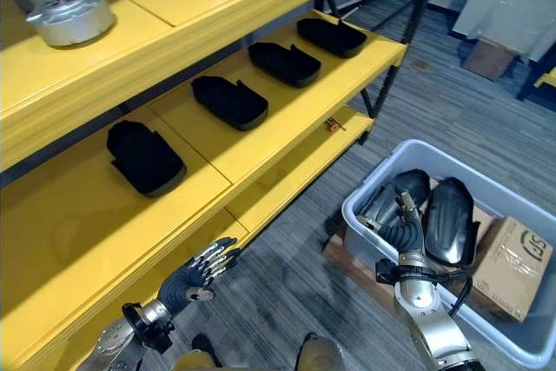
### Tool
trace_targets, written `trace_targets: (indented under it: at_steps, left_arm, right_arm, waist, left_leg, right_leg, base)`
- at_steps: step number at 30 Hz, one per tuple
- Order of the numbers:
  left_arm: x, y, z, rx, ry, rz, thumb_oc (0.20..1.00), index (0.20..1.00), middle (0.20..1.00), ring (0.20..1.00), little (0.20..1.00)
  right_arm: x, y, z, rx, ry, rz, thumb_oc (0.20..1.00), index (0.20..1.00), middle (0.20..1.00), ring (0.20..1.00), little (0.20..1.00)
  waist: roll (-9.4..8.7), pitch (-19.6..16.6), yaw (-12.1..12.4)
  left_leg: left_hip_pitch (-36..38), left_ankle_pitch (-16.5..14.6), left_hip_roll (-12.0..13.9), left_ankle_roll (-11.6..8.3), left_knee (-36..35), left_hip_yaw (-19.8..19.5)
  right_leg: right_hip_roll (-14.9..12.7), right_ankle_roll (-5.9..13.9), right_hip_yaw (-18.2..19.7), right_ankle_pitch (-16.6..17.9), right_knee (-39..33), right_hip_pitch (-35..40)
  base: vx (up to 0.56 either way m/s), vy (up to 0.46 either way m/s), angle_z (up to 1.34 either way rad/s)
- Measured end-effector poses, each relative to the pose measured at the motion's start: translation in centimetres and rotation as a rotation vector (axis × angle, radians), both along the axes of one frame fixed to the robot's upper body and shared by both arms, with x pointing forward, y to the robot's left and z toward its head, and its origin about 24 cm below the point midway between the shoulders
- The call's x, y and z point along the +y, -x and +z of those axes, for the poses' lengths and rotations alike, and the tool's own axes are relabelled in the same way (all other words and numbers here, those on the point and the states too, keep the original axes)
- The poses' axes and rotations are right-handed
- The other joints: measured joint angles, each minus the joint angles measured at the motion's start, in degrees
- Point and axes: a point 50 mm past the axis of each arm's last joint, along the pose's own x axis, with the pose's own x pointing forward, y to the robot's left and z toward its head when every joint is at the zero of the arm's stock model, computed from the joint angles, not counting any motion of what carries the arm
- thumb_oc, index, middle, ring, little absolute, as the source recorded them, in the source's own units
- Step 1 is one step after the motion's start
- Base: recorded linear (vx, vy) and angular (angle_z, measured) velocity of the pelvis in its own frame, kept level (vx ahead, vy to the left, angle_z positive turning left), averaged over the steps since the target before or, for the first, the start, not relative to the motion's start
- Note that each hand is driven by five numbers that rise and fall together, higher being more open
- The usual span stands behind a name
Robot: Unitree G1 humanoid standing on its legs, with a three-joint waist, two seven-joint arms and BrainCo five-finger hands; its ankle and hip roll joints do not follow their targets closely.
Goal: Move parts from the plastic box to the shelf.
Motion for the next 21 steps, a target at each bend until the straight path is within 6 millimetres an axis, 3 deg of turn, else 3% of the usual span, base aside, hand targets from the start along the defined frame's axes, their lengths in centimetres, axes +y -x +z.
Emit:
trace_targets:
  at_steps: [3, 5, 6, 8, 11, 13, 14, 16, 18, 19, 20, 21]
  left_arm:
    - [-0.7, -1.7, 1.3, -0.089, 0.015, -0.009, 1.0, 1.0, 1.0, 1.0, 1.0]
    - [-1.3, -3.1, 2.1, -0.143, 0.026, 0.004, 1.0, 1.0, 1.0, 1.0, 1.0]
    - [-1.6, -3.9, 2.6, -0.164, 0.032, 0.026, 1.0, 1.0, 1.0, 1.0, 1.0]
    - [-2.1, -5.2, 3.5, -0.201, 0.051, 0.072, 1.0, 1.0, 1.0, 1.0, 1.0]
    - [-2.2, -5.7, 4.0, -0.219, 0.071, 0.099, 1.0, 1.0, 1.0, 1.0, 1.0]
    - [-2.5, -5.5, 3.8, -0.202, 0.084, 0.114, 1.0, 1.0, 1.0, 1.0, 1.0]
    - [-2.6, -5.3, 3.4, -0.184, 0.087, 0.121, 1.0, 1.0, 1.0, 1.0, 1.0]
    - [-2.5, -4.8, 2.9, -0.151, 0.093, 0.138, 1.0, 1.0, 1.0, 1.0, 1.0]
    - [-1.7, -4.3, 2.4, -0.117, 0.109, 0.184, 1.0, 1.0, 1.0, 1.0, 1.0]
    - [-1.3, -3.8, 1.9, -0.091, 0.106, 0.212, 1.0, 1.0, 1.0, 1.0, 1.0]
    - [-1.0, -3.3, 1.5, -0.07, 0.089, 0.23, 1.0, 1.0, 1.0, 1.0, 1.0]
    - [-0.8, -3.0, 1.2, -0.056, 0.07, 0.232, 1.0, 1.0, 1.0, 1.0, 1.0]
  right_arm:
    - [-1.0, 0.0, 0.1, -0.018, 0.033, -0.077, 1.0, 1.0, 1.0, 1.0, 1.0]
    - [-1.7, 0.1, -0.5, 0.004, 0.048, -0.127, 1.0, 1.0, 1.0, 1.0, 1.0]
    - [-1.8, 0.2, -0.8, 0.015, 0.05, -0.138, 1.0, 1.0, 1.0, 1.0, 1.0]
    - [-1.9, 0.1, -0.9, 0.019, 0.05, -0.139, 1.0, 1.0, 1.0, 1.0, 1.0]
    - [-1.7, 0.0, -0.9, 0.021, 0.049, -0.11, 1.0, 1.0, 1.0, 1.0, 1.0]
    - [-1.3, 0.0, -1.1, 0.034, 0.037, -0.07, 1.0, 1.0, 1.0, 1.0, 1.0]
    - [-0.8, -0.2, -1.2, 0.036, 0.024, -0.043, 1.0, 1.0, 1.0, 1.0, 1.0]
    - [0.4, -0.2, -1.9, 0.06, 0.001, 0.016, 1.0, 1.0, 1.0, 1.0, 1.0]
    - [2.2, -0.1, -2.7, 0.086, -0.04, 0.085, 1.0, 1.0, 1.0, 1.0, 1.0]
    - [2.9, 0.0, -3.0, 0.094, -0.059, 0.119, 1.0, 1.0, 1.0, 1.0, 1.0]
    - [3.2, 0.2, -3.2, 0.098, -0.067, 0.133, 1.0, 1.0, 1.0, 1.0, 1.0]
    - [3.2, 0.3, -3.1, 0.092, -0.069, 0.132, 1.0, 1.0, 1.0, 1.0, 1.0]
  waist:
    - [-0.42, 1.16, -1.92]
    - [-0.44, 1.7, -3.16]
    - [-0.88, 2.2, -4.3]
    - [-1.02, 2.37, -5.36]
    - [-1.77, 2.19, -5.84]
    - [-2.71, 1.76, -6.31]
    - [-3.6, 1.91, -5.94]
    - [-3.41, 1.32, -5.17]
    - [-4.58, 1.37, -1.88]
    - [-4.42, 1.26, -1.03]
    - [-4.45, 1.15, -0.28]
    - [-4.31, 1.08, -0.32]
  left_leg:
    - [0.53, 0.11, 0.89, -0.49, -0.12, 2.58]
    - [1.72, 0.71, 1.74, -2.45, -0.84, 3.99]
    - [2.44, 2.19, 2.48, -4.38, -0.71, 4.11]
    - [3.37, 4.94, 4.03, -5.01, -0.88, 4.07]
    - [5.02, 10.22, 5.19, -3.14, -1.01, 1.25]
    - [5.42, 14.91, 5.35, -3.16, -0.23, -4.66]
    - [5.34, 12.86, 4.44, -3.97, 0.89, -8.36]
    - [3.24, 5.88, 1.59, -3.6, 1.51, -13.91]
    - [1.74, 0.33, -5.71, -2.56, 1.86, -26.03]
    - [-0.45, -2.62, -8.6, -1.56, 4.1, -27.87]
    - [-1.86, -5.32, -12.42, -1.02, 5.54, -28.74]
    - [-3.44, -7.13, -15.64, 0.76, 6.94, -28.24]
  right_leg:
    - [0.14, -1.41, 1.83, -1.5, 4.76, -3.98]
    - [0.91, -2.56, 2.77, -2.64, 7.46, -5.65]
    - [1.58, -3.35, 3.53, -3.12, 8.44, -6.16]
    - [2.76, -4.0, 3.6, -3.5, 8.77, -6.97]
    - [3.66, -4.68, 4.62, -3.54, 8.78, -6.81]
    - [5.24, -6.05, 7.6, -3.76, 8.75, -6.19]
    - [5.95, -7.87, 9.41, -3.08, 8.19, -5.79]
    - [7.29, -9.84, 11.19, -1.21, 4.98, -4.55]
    - [9.13, -9.7, 15.99, 1.25, 0.57, -2.58]
    - [9.96, -8.31, 17.16, 3.0, -3.7, -0.15]
    - [10.25, -8.23, 17.88, 4.39, -7.11, 2.35]
    - [10.29, -8.7, 17.74, 5.22, -9.99, 4.24]
  base:
    - [0.01, -0.213, -0.49]
    - [0.04, -0.244, -0.42]
    - [0.06, -0.255, -0.55]
    - [0.07, -0.211, -0.73]
    - [0.08, -0.182, -0.74]
    - [0.05, -0.102, -0.63]
    - [0.06, -0.069, -0.68]
    - [0.1, -0.038, -0.65]
    - [0.13, -0.02, -1.05]
    - [0.12, -0.019, -1.16]
    - [0.14, -0.01, -0.71]
    - [0.1, 0.005, -0.34]
